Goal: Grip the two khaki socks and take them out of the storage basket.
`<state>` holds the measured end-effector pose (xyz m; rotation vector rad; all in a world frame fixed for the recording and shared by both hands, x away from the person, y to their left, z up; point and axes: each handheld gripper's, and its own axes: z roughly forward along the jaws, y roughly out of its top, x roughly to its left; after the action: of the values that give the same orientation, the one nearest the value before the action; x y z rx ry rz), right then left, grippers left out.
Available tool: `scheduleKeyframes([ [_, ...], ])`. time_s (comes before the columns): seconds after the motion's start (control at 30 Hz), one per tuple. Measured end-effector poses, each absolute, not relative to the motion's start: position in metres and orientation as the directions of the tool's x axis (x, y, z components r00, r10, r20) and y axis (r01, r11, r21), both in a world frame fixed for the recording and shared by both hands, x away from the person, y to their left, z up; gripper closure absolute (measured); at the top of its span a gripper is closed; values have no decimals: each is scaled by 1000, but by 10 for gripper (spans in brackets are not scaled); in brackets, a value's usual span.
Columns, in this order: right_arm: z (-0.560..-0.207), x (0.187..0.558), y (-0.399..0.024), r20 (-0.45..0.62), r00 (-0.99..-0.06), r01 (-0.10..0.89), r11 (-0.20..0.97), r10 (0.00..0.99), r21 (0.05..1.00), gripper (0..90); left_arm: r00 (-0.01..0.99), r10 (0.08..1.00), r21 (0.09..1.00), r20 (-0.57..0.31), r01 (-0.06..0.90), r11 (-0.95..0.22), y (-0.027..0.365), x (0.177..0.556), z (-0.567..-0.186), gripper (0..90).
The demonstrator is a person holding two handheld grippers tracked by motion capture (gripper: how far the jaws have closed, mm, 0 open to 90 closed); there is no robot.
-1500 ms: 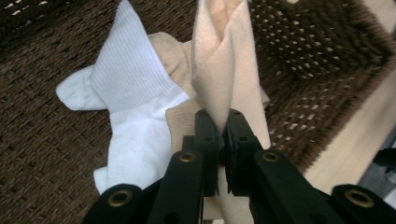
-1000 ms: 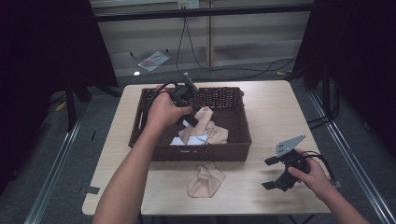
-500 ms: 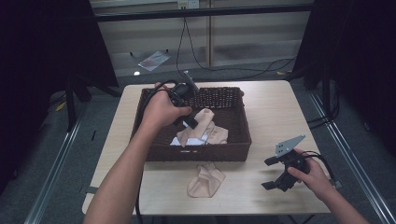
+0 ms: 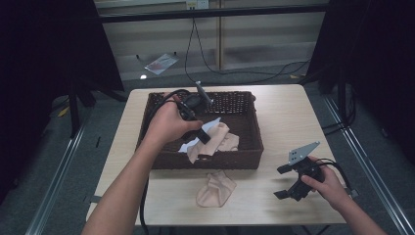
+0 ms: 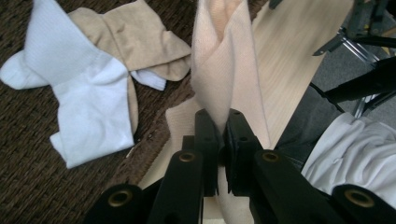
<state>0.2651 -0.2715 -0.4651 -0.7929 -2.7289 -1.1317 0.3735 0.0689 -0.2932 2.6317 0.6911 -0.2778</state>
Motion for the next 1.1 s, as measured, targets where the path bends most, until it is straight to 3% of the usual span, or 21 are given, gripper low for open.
scheduleKeyframes([
  [0.97,-465,265,-272,263,-864,489,594,429,639,16,899,342,335,-272,422,-843,52,337,-337,839],
  [1.03,-465,265,-272,263,-864,490,594,430,638,16,899,336,341,-280,420,-841,51,335,-341,823],
  [1.1,-465,265,-272,267,-862,493,593,430,636,16,895,342,342,-287,430,-836,50,334,-346,736],
])
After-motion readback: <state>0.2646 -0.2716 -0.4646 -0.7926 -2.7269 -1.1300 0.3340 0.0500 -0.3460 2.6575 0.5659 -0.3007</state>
